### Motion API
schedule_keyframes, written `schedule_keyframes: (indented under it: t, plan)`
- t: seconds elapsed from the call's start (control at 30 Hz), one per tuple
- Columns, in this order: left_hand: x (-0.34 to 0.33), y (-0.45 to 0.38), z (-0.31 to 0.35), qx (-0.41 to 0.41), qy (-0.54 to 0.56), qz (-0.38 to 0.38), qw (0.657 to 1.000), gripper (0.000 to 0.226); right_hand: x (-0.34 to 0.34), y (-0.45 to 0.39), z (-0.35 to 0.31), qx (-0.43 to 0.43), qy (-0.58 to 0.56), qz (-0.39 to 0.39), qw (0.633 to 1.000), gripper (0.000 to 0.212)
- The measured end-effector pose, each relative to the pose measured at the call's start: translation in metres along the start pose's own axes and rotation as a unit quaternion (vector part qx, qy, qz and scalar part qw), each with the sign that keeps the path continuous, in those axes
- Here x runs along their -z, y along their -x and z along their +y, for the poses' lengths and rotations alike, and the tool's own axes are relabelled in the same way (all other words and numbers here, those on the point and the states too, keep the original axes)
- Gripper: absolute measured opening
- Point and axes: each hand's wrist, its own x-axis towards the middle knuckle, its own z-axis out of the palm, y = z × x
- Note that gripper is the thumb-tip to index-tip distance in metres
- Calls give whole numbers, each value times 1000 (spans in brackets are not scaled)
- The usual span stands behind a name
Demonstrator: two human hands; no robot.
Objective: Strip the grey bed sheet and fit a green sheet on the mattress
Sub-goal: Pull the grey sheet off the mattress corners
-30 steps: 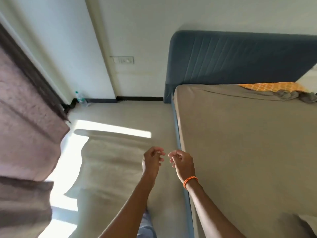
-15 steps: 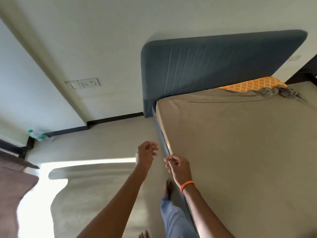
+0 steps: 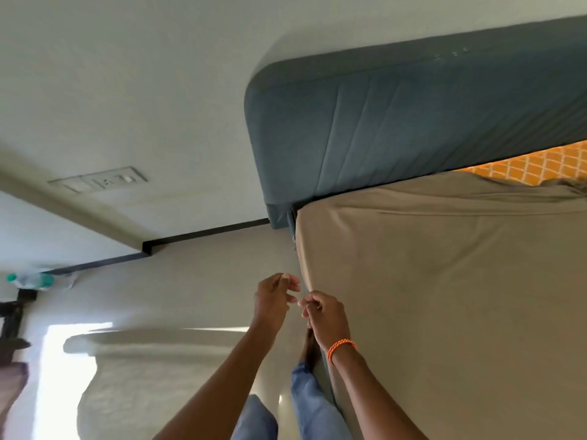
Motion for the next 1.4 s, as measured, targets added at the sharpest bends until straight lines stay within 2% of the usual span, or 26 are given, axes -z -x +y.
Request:
schedule_keyframes:
  t: [0.2,0.3,0.4,0.47,0.53,0.63,0.7,0.8,0.9,1.0,1.1,1.13,1.2,1.27,1.4]
  plan:
    - [-39,-141,10,35,-44,-8,998,31,-4,-137,14,-20,33,-1,999,28]
    - [-73,-208,-9,60,-84,-38,994,26,-12,-203,35,-18,52,20,998,20]
    - [-98,-264,-33,97,-113,-39,988,30,-21,-260,62,-18,102,36,994,22]
    - [-111,-298,-46,94,-158,-33,982,27,-27,-293,78,-20,121,40,992,15]
    - [-118,-321,-53,58,-224,-16,973,18,-32,-319,91,1,150,76,986,13]
    - [-124,-355,-63,7,-315,28,949,40,-41,-355,102,60,238,151,958,16]
    - [-123,-376,-71,-2,-373,54,926,42,-45,-373,102,70,300,175,935,23]
    - [-129,-399,-88,-16,-431,49,901,36,-53,-393,102,47,359,164,917,42]
    - [-132,-406,-102,-52,-459,59,885,37,-61,-404,104,83,417,150,893,54]
    - [-134,-412,-105,-81,-487,101,864,32,-61,-419,106,102,477,128,863,45]
    - [-133,-420,-103,-93,-530,99,837,27,-62,-430,99,83,526,102,840,26]
    - [-132,-422,-101,-96,-529,97,838,25,-62,-431,96,83,531,89,839,24]
    - [-129,-424,-100,-103,-514,93,847,20,-63,-431,90,80,526,57,845,34]
    - [-125,-422,-98,-111,-494,87,858,16,-61,-432,85,79,501,48,860,31]
    - [-124,-414,-101,-147,-443,87,880,26,-53,-426,92,133,415,48,899,30]
